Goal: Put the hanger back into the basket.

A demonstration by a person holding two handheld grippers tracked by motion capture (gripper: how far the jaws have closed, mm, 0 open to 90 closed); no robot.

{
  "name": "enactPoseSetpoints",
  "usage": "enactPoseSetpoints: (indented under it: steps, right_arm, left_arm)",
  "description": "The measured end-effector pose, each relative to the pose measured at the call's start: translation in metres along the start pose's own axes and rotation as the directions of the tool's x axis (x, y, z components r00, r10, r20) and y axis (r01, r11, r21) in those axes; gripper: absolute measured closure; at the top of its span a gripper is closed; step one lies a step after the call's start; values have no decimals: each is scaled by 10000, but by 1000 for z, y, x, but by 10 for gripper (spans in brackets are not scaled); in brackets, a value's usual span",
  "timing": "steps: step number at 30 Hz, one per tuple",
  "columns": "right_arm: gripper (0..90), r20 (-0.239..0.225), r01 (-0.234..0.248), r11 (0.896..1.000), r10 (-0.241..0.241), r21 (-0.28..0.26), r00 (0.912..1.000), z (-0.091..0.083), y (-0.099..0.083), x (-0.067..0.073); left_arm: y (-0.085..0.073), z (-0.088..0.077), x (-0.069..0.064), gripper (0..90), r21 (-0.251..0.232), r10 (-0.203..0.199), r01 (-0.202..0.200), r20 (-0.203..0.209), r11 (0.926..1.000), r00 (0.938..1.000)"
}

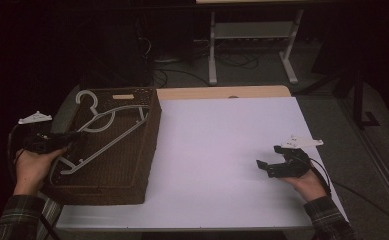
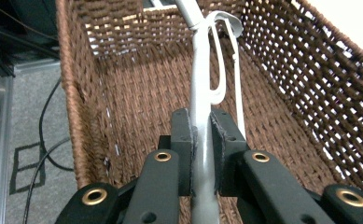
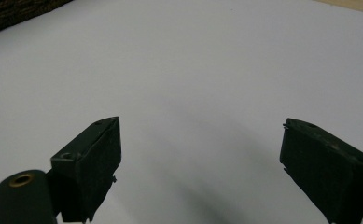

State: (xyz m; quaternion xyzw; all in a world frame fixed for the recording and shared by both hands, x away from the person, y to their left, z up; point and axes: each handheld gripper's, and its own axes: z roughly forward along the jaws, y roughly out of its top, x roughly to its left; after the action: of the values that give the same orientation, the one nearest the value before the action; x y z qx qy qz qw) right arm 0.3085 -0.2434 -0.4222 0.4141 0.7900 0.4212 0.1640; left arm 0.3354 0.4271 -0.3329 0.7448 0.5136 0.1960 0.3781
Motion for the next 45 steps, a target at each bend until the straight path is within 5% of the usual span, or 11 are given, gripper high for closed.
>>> enactPoseSetpoints:
  steps: [28, 35, 45]
  right_arm:
    - [122, -36, 21, 10000, -21, -16, 10000, 0, 0, 0]
    - [124, -61, 22, 10000, -22, -23, 10000, 0, 0, 0]
    - [127, -123, -1, 10000, 1, -45, 9999, 0, 1, -1]
  left_arm:
    - [-4, 3, 3, 730, -335, -273, 288, 460, 9990, 9986]
    - [6, 2, -14, 608, -662, -157, 223, 983, 9976, 9950]
    - [29, 12, -55, 395, -881, 641, -506, 1589, 9948, 9852]
